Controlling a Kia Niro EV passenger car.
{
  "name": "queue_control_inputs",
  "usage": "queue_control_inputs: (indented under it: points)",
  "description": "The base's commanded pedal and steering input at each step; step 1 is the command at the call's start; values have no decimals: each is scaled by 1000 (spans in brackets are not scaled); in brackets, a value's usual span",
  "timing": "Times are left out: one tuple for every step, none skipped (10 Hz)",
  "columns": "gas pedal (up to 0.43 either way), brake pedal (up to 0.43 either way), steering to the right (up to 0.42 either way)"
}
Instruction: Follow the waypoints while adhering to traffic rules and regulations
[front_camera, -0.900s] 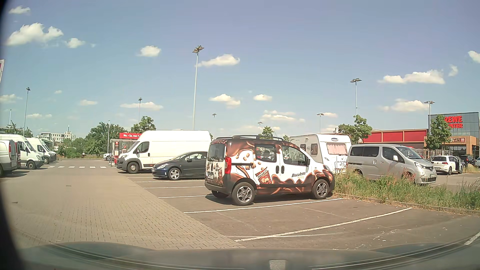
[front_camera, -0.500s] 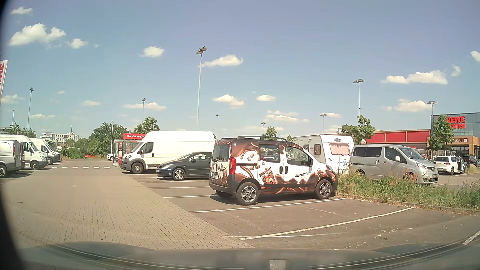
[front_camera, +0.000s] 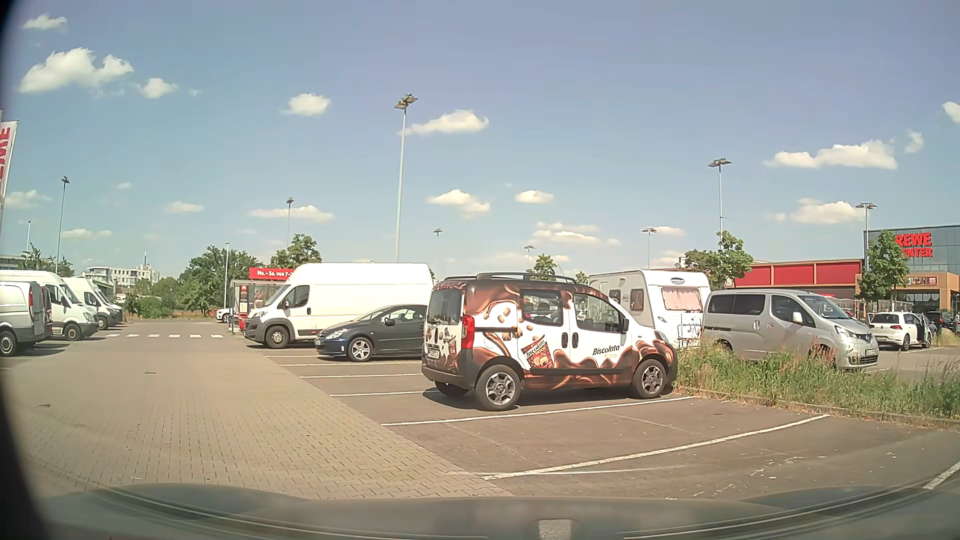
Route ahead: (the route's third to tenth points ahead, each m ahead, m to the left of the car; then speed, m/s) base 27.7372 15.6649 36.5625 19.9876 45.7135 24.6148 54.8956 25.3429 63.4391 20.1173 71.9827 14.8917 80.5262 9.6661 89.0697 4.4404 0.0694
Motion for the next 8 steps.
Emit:
queue_control_inputs:
  points:
    - [0, 30, -364]
    - [28, 30, -365]
    - [110, 30, -348]
    - [150, 30, -357]
    - [177, 30, -390]
    - [189, 30, -433]
    - [220, 30, -487]
    - [228, 30, -524]
